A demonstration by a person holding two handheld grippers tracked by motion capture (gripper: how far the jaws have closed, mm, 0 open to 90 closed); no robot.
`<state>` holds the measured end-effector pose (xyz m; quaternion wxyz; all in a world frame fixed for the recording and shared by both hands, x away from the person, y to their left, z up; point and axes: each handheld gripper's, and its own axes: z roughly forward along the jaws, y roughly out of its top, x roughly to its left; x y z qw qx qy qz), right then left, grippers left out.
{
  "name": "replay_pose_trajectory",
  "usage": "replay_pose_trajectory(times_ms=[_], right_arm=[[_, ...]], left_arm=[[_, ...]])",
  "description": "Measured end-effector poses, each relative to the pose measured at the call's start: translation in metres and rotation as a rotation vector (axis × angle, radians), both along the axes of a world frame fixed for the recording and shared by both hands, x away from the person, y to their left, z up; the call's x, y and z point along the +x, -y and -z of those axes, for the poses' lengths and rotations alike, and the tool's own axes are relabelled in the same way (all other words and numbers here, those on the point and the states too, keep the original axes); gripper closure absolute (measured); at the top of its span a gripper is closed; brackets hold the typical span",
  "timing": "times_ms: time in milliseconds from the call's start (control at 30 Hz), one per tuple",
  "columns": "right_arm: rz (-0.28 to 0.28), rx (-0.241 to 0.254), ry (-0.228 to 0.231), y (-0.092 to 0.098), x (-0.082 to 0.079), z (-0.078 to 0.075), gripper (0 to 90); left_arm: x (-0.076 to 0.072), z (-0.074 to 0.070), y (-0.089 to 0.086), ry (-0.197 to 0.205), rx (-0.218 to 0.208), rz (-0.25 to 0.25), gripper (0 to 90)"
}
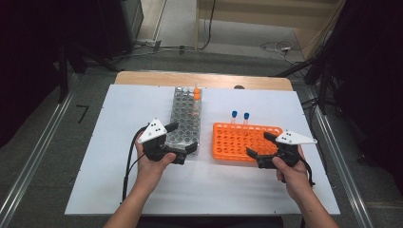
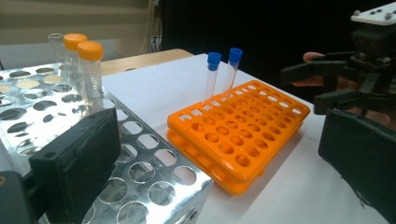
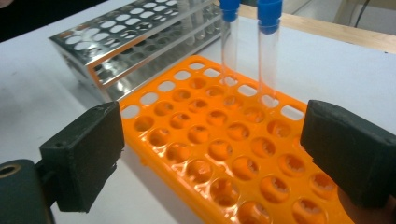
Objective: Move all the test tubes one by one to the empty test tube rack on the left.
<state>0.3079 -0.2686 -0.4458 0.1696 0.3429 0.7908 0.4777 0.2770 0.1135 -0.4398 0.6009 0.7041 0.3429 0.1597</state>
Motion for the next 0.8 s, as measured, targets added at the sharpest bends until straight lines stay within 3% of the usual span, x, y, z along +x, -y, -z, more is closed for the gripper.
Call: replay_pose_trajectory(times_ms=[233,433,600,800], right_arm=[[0.015,0.021,-0.004,-0.011,0.022,0.0,6.6],[0.107,0.004,-0.019,-0.021,0.039,0.004,19.4],[0.165,-0.037,-0.045,-0.025,0.051,0.012,37.6],[0.195,-0.031,-0.081,-0.033,0.059,0.012,48.3]], left_arm=[[0.0,0.001,0.0,-0.006,-0.009,0.005,0.0],[0.0,0.002,-0.001,-0.013,-0.018,-0.001,0.0],[0.0,0.003,-0.002,-0.016,-0.016,-0.002,0.0],[0.001,0.004,-0.001,-0.022,-0.013,-0.005,0.0]])
